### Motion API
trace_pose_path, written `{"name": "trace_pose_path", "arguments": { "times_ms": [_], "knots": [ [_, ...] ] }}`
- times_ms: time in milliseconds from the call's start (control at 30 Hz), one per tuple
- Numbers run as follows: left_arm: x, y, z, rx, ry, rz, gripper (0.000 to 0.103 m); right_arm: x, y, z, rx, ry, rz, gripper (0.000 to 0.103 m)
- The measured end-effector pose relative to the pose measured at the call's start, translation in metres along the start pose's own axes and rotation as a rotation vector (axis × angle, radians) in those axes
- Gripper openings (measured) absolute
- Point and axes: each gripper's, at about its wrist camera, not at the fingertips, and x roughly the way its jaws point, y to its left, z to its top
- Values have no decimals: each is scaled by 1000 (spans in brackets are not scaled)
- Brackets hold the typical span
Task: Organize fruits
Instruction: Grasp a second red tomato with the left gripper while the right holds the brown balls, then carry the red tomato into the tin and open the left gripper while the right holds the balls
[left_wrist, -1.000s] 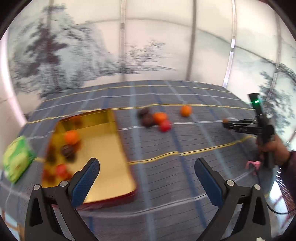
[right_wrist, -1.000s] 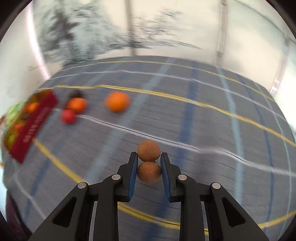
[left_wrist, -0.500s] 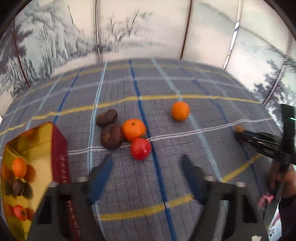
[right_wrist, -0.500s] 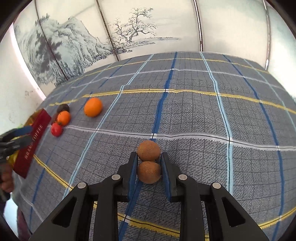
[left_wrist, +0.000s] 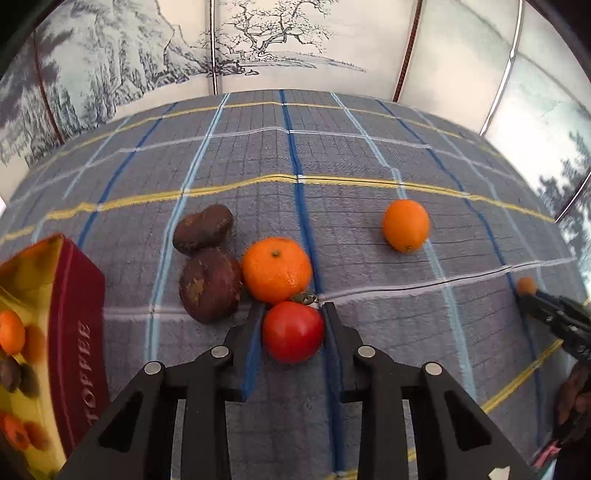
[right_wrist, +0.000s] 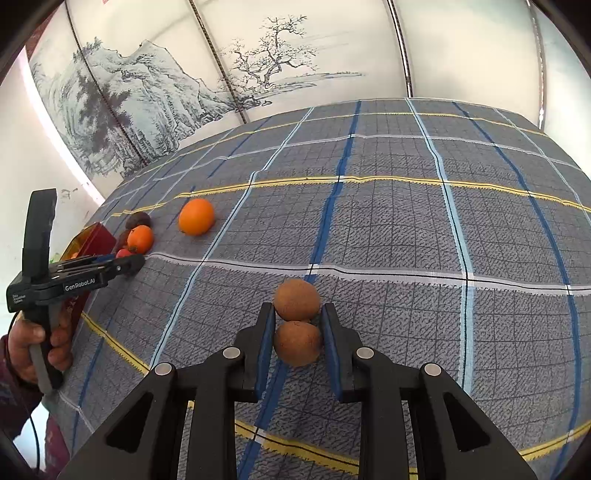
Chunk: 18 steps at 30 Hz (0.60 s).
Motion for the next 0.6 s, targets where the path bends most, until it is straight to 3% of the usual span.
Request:
{"name": "trace_pose_path", "arguments": {
  "times_ms": [167, 400, 600],
  "knots": [
    [-30, -18, -22, 21, -50, -42, 26, 0, 0, 0, 0, 0, -2, 27],
    [-75, -42, -63, 136, -188, -14, 27, 1, -1, 2, 14, -7, -46, 26],
    [-84, -34, -85, 116, -251, -12, 27, 4, 4, 3, -8, -6, -99, 26]
  ]
}}
